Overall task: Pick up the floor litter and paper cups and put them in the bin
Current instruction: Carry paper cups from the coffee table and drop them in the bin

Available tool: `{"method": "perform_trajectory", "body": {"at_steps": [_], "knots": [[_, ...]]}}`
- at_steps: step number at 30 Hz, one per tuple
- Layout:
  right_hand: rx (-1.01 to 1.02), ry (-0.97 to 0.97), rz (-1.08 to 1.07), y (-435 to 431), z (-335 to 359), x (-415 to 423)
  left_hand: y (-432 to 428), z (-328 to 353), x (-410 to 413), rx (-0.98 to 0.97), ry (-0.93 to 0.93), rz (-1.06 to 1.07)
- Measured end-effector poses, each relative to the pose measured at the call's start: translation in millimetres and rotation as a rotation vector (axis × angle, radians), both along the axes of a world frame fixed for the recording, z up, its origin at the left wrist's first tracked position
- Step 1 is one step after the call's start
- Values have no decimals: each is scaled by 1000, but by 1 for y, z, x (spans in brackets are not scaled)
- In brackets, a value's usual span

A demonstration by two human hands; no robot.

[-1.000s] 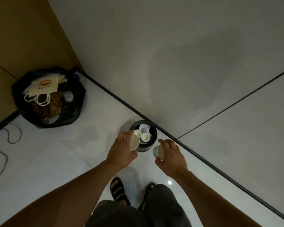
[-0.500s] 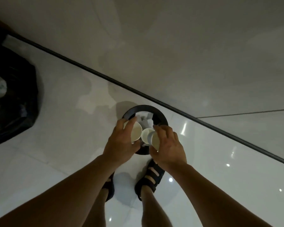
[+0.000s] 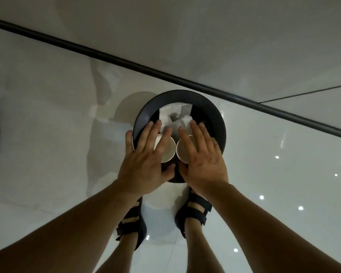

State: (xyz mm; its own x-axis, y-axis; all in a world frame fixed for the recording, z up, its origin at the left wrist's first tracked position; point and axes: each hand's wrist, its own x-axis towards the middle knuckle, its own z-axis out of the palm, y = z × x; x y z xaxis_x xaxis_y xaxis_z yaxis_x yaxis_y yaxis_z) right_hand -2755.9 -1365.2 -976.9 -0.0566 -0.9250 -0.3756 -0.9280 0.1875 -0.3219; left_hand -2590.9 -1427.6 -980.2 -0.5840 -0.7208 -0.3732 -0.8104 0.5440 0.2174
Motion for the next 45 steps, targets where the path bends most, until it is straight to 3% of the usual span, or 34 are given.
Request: {"method": "perform_trajectory", "body": {"at_steps": [5,9,18,24,34,45], "knots": [[49,-12,-17,1,5,1,-4,8,1,38,-44,-37],[55,8,-84,7,55,-8,-12,61,1,63,-23,10],[150,63,-334,18,262,-30,-47,272,-24,180,-9,-103],[116,41,-576,92,394,-15,-7,409,-48,196,-5,-299],[112,-26,-1174,342,507,15,160,522,-101,155,-126,-692],[96,67,-1695,655,571,47,508,608,-199,70,35,-1295]]}}
